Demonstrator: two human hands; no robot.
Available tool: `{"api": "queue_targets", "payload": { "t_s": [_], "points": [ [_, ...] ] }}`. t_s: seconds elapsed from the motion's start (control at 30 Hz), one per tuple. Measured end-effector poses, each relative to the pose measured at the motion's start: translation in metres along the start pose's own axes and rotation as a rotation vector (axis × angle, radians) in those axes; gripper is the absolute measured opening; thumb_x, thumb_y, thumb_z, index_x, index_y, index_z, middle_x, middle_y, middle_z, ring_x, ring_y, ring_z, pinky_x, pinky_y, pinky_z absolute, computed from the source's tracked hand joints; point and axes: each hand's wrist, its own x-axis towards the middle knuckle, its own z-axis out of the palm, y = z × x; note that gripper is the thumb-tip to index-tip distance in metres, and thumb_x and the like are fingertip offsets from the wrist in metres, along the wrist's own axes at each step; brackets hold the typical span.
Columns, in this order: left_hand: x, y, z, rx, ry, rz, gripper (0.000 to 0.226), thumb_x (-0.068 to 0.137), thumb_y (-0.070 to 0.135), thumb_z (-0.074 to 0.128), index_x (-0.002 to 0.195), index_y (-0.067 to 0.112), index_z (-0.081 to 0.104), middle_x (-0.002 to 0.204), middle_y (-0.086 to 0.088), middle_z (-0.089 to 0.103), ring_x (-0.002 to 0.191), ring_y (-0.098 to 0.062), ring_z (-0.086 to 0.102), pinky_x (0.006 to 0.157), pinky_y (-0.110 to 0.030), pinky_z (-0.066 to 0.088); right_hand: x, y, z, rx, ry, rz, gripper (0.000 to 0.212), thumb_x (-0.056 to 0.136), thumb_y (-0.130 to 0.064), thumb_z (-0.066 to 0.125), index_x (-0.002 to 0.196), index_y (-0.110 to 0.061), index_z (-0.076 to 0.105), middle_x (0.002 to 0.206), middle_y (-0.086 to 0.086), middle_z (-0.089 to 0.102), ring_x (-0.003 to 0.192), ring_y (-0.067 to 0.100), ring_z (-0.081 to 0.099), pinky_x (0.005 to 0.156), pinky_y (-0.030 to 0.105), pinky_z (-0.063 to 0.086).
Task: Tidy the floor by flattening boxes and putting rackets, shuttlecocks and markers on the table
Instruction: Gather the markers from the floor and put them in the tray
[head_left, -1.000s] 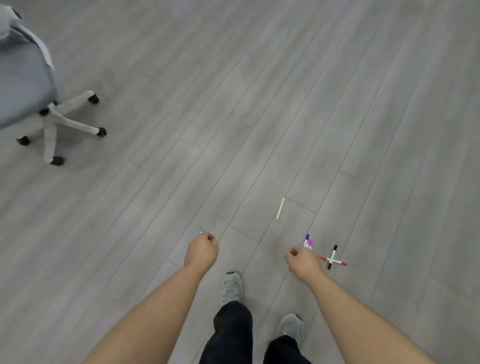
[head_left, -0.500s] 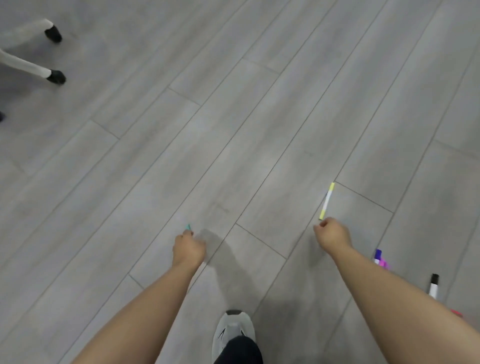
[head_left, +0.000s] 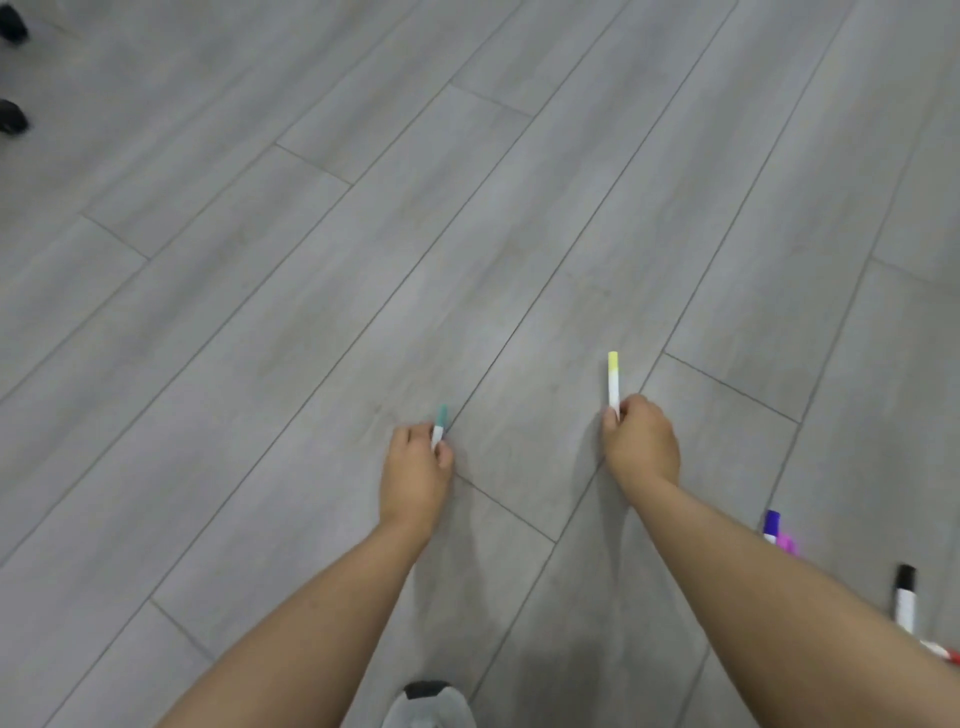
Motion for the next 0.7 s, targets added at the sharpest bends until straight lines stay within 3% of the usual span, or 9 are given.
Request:
{"api": "queue_targets", "payload": {
  "t_s": [0.07,0.2,0.3,0.4,0.47,0.57,0.63,0.7],
  "points": [
    [0.006,0.045,0.024,-0.148,-0.058,0.037,0.019,0.095,0.020,0.058,0.109,0.011,0.067,0.103,-0.009,0.059,0.083,-0.017,0.053,0.075,-0.024,0.037,-0.008,0.003,-0.001,0.092,0.023,-0.035,0.022,0.095,-0.030,0.052,0.086,-0.011,0.058,0.088,0.009,0.060,0.075,0.027,0.055,0.061,0.032,0.038],
    [0.013,0.127,0.069,-0.500,-0.327,-0.001,0.018,0.097,0.027,0.058,0.109,0.018,0.068,0.094,-0.001,0.072,0.079,-0.016,0.066,0.075,-0.031,0.055,-0.013,0.019,-0.008,0.248,0.051,-0.083,0.019,0.094,-0.030,0.054,0.083,-0.017,0.062,0.081,0.001,0.060,0.074,0.019,0.054,0.062,0.030,0.036],
    [0.005,0.177,0.094,-0.762,-0.486,-0.096,0.017,0.100,0.019,0.054,0.102,0.012,0.069,0.085,-0.006,0.066,0.062,-0.014,0.055,0.056,-0.025,0.047,-0.014,0.042,-0.025,0.336,0.086,-0.082,0.017,0.095,-0.028,0.055,0.082,-0.022,0.065,0.077,-0.003,0.058,0.070,0.010,0.052,0.057,0.019,0.030],
    [-0.011,0.214,0.117,-0.813,-0.633,-0.113,0.022,0.101,0.019,0.056,0.109,0.005,0.071,0.082,-0.006,0.065,0.057,-0.008,0.055,0.053,-0.020,0.044,-0.015,0.069,-0.049,0.414,0.150,-0.030,0.016,0.096,-0.026,0.056,0.093,-0.024,0.072,0.082,-0.004,0.061,0.071,0.003,0.052,0.059,0.008,0.033],
    [-0.026,0.234,0.133,-0.834,-0.747,-0.078,0.020,0.100,0.013,0.058,0.112,0.002,0.069,0.087,-0.006,0.070,0.064,-0.008,0.064,0.058,-0.019,0.049,-0.015,0.090,-0.063,0.409,0.183,-0.019,0.020,0.096,-0.022,0.055,0.101,-0.020,0.074,0.088,0.000,0.065,0.078,0.011,0.056,0.063,0.014,0.033],
    [-0.045,0.260,0.155,-0.671,-0.753,0.105,0.012,0.099,0.013,0.058,0.101,0.010,0.069,0.092,-0.007,0.071,0.082,-0.018,0.066,0.070,-0.027,0.054,-0.022,0.127,-0.081,0.374,0.190,0.037,0.021,0.096,-0.017,0.053,0.101,-0.013,0.073,0.091,0.005,0.064,0.084,0.019,0.058,0.071,0.026,0.039],
    [-0.052,0.276,0.167,-0.332,-0.675,0.419,0.016,0.101,0.022,0.052,0.097,0.014,0.066,0.091,-0.006,0.070,0.085,-0.022,0.064,0.075,-0.033,0.050,-0.034,0.157,-0.088,0.345,0.239,0.120,0.019,0.096,-0.017,0.053,0.096,-0.012,0.072,0.092,0.004,0.063,0.085,0.019,0.058,0.073,0.027,0.041],
    [-0.057,0.289,0.173,-0.021,-0.649,0.659,0.017,0.104,0.025,0.046,0.110,0.016,0.059,0.094,-0.005,0.066,0.085,-0.024,0.062,0.076,-0.036,0.051,-0.053,0.185,-0.092,0.315,0.260,0.207,0.017,0.096,-0.019,0.052,0.089,-0.013,0.066,0.092,0.001,0.059,0.081,0.018,0.056,0.072,0.030,0.044]
  ]
}}
